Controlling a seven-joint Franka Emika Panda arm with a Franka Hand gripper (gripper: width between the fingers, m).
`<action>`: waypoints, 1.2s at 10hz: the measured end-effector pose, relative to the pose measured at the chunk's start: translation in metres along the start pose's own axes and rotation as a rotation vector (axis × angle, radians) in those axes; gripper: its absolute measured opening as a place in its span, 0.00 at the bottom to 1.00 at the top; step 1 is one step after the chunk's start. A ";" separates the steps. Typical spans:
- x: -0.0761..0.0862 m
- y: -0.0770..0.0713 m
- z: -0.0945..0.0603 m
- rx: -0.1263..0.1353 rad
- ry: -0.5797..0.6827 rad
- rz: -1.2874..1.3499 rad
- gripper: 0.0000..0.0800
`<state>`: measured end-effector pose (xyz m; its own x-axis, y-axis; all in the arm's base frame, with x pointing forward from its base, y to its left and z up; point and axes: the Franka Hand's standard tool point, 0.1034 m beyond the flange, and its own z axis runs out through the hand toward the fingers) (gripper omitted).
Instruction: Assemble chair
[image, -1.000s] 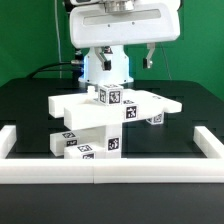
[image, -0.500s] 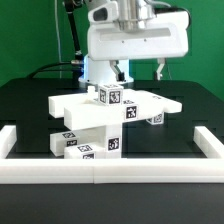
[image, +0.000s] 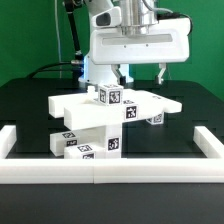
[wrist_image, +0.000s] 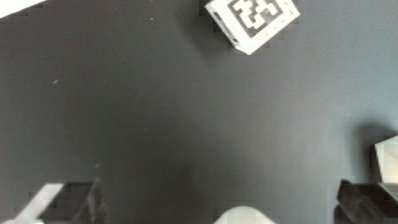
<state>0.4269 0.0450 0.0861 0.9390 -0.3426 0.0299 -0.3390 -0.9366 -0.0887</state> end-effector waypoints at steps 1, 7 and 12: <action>-0.007 -0.004 0.010 -0.019 0.000 -0.027 0.81; -0.003 -0.014 0.013 -0.043 0.001 -0.185 0.81; 0.000 -0.013 0.020 -0.053 0.009 -0.277 0.81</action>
Offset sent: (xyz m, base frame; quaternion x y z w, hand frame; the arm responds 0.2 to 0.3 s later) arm 0.0188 0.0058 0.0011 -0.0398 0.0234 -0.1526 0.9872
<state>0.4319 0.0586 0.0674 0.9958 -0.0732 0.0551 -0.0720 -0.9971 -0.0241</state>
